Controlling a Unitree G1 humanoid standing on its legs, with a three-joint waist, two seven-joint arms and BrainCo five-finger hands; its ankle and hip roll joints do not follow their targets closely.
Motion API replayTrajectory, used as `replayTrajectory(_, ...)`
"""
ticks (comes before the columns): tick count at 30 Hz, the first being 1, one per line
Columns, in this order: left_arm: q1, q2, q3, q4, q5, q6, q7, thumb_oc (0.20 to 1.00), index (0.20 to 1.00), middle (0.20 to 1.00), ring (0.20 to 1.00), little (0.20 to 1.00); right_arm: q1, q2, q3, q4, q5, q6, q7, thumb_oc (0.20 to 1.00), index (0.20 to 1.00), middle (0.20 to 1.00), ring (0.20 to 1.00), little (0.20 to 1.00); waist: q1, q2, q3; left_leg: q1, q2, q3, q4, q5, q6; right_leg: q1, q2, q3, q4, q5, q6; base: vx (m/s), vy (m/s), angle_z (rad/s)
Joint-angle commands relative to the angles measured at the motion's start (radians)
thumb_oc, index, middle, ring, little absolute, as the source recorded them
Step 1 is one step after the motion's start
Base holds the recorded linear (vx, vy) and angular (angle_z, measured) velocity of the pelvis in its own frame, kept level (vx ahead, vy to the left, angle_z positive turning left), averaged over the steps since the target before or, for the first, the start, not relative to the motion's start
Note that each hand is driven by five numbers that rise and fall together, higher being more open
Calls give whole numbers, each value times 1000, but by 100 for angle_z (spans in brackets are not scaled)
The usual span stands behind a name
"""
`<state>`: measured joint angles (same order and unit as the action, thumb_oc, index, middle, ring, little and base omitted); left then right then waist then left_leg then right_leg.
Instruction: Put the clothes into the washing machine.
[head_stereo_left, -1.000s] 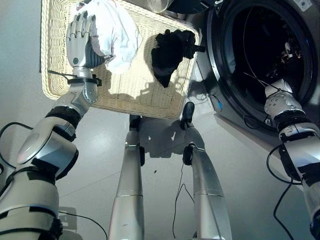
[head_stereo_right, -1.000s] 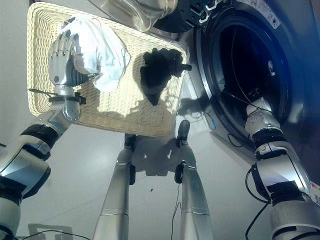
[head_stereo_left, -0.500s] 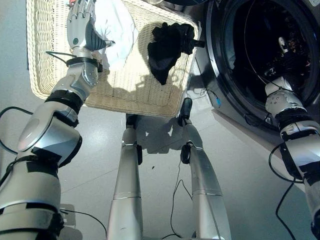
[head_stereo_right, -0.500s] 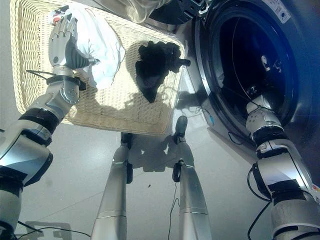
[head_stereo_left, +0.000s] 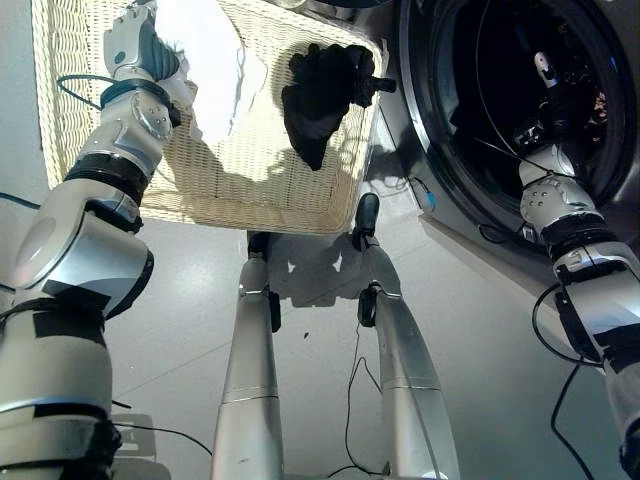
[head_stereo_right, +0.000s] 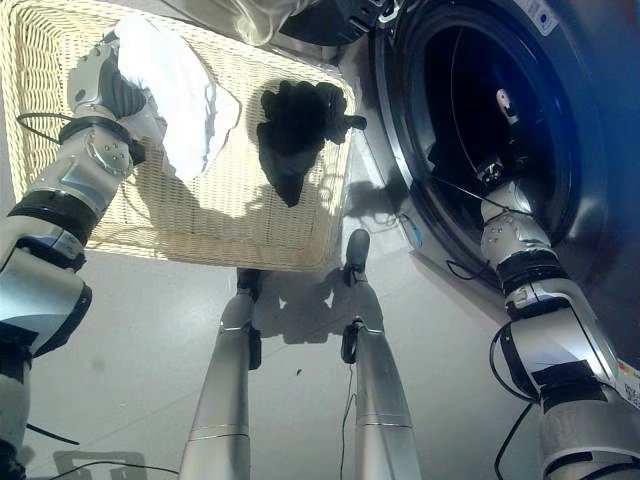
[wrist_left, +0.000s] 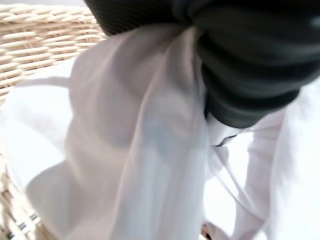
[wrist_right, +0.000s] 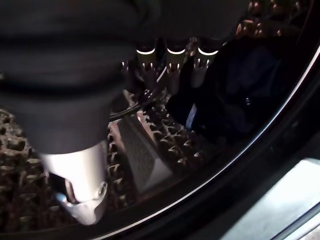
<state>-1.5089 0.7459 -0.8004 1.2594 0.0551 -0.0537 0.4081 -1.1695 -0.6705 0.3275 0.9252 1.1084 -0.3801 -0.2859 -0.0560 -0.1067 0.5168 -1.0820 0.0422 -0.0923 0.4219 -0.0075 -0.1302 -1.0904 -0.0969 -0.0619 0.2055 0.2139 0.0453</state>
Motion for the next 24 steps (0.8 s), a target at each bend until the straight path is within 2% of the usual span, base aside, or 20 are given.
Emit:
replayTrajectory(1, 130, -74, 44, 103, -51, 14, -115, 200, 200, 200, 200, 200, 20, -17, 1, -36, -43, -71, 5, 1000, 1000, 1000, 1000, 1000, -12, 38, 3, 80, -48, 55, -211, 97, 34, 27, 100, -55, 93, -100, 88, -5, 5, -4)
replayTrajectory(3, 144, -76, 59, 99, -85, -5, -103, 200, 200, 200, 200, 200, 33, -8, 2, -47, -42, -77, 4, 1000, 1000, 1000, 1000, 1000, -11, 39, 3, 88, -46, 56, -210, 91, 34, 33, 101, -53, 96, -108, 87, 13, -2, -4)
replayTrajectory(4, 156, -73, 85, 87, -154, -42, -90, 200, 200, 200, 200, 200, 51, 1, -5, -66, -45, -80, -3, 1000, 1000, 1000, 1000, 1000, -10, 40, 3, 92, -46, 57, -213, 91, 33, 36, 100, -53, 96, -109, 87, 12, -6, -4)
replayTrajectory(5, 156, -73, 85, 87, -154, -42, -90, 200, 200, 200, 200, 200, 51, 1, -5, -66, -45, -80, -3, 1000, 1000, 1000, 1000, 1000, -10, 40, 3, 92, -46, 57, -213, 91, 33, 36, 100, -53, 96, -109, 87, 4, -11, -4)
replayTrajectory(7, 185, -72, 147, 39, -263, -123, -54, 200, 200, 200, 200, 200, 90, 14, -20, -130, -49, -61, -24, 1000, 1000, 1000, 1000, 1000, -12, 38, 3, 93, -46, 58, -213, 90, 33, 36, 100, -53, 97, -111, 86, 0, 0, 0)
replayTrajectory(9, 205, -74, 189, -12, -302, -168, -39, 200, 200, 200, 200, 200, 113, 30, -30, -170, -66, -53, -34, 1000, 1000, 1000, 1000, 1000, -10, 40, 3, 83, -49, 58, -216, 98, 33, 25, 100, -54, 95, -104, 85, 0, 0, 0)
replayTrajectory(10, 235, -78, 226, -53, -355, -231, -35, 200, 200, 200, 200, 200, 141, 36, -35, -202, -87, -45, -33, 1000, 1000, 1000, 1000, 1000, -7, 42, 3, 93, -49, 56, -218, 90, 34, 33, 99, -54, 98, -113, 85, 0, 0, 0)
replayTrajectory(11, 237, -78, 239, -76, -363, -245, -33, 200, 200, 200, 200, 200, 145, 38, -41, -214, -95, -44, -33, 1000, 1000, 1000, 1000, 1000, -6, 42, 3, 84, -50, 56, -219, 97, 34, 24, 97, -55, 97, -106, 85, 11, -30, 0)
replayTrajectory(12, 276, -85, 276, -142, -409, -300, -32, 200, 200, 200, 200, 200, 188, 47, -56, -265, -122, -32, -19, 1000, 1000, 1000, 1000, 1000, -2, 45, 3, 91, -53, 53, -219, 90, 35, 30, 97, -57, 100, -114, 85, 0, -33, 0)
replayTrajectory(13, 298, -89, 297, -177, -425, -327, -31, 200, 200, 200, 200, 200, 207, 53, -64, -294, -139, -26, -17, 1000, 1000, 1000, 1000, 1000, 0, 47, 3, 91, -55, 51, -219, 90, 37, 29, 96, -58, 102, -116, 85, 8, -44, 0)
replayTrajectory(18, 410, -122, 368, -365, -472, -446, -1, 200, 200, 200, 200, 200, 302, 93, -112, -454, -223, 10, -10, 1000, 1000, 1000, 1000, 1000, 12, 52, 3, 79, -65, 43, -220, 97, 44, 18, 90, -67, 103, -108, 85, -8, -44, 0)
replayTrajectory(19, 472, -151, 396, -455, -460, -495, 14, 200, 200, 200, 200, 200, 350, 121, -122, -540, -276, 27, -25, 1000, 1000, 1000, 1000, 1000, 19, 54, 3, 86, -69, 38, -220, 89, 48, 22, 87, -71, 109, -114, 86, 5, -56, 2)
replayTrajectory(24, 569, -203, 433, -615, -392, -597, 36, 200, 200, 200, 200, 200, 430, 158, -132, -705, -367, 84, 3, 1000, 1000, 1000, 1000, 1000, 28, 61, 3, 82, -77, 34, -218, 89, 59, 17, 83, -76, 119, -115, 86, 1, -8, 0)
